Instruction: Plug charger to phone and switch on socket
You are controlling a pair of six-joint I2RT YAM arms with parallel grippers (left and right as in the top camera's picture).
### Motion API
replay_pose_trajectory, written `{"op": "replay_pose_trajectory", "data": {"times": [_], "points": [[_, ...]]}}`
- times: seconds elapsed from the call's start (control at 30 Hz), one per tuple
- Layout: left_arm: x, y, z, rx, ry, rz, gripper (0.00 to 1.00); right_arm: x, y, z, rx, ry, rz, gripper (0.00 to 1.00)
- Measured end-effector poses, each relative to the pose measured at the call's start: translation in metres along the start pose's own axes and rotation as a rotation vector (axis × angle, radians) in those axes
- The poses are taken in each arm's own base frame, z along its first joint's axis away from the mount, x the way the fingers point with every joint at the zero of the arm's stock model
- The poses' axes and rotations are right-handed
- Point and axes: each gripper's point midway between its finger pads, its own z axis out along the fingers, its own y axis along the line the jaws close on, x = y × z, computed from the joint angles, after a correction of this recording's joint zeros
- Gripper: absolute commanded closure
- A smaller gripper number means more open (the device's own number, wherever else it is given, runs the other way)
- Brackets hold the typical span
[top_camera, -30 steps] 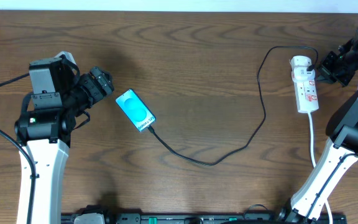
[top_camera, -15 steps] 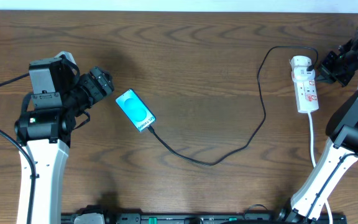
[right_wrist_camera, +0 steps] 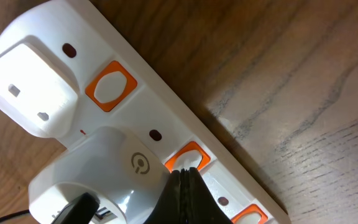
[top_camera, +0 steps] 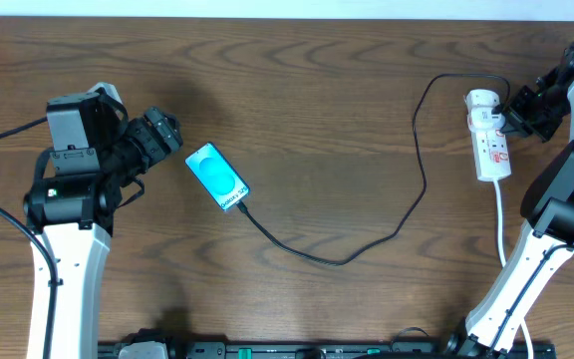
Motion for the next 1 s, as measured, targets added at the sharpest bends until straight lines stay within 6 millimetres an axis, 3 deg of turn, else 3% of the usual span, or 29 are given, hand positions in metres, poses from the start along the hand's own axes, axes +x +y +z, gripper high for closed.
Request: {"op": "replay_pose_trajectory", "data": {"times": [0.23, 1.0], "points": [[0.0001, 0.0, 0.0, 0.0, 0.0, 0.0, 0.09, -0.0074, 0.0008, -0.0003, 0.0, -0.031, -0.007, 0.99], [0.0001, 0.0, 0.0, 0.0, 0.0, 0.0, 0.09, -0.0037, 0.0013, 0.0022, 0.027, -0.025, -0.017, 0.99]]}}
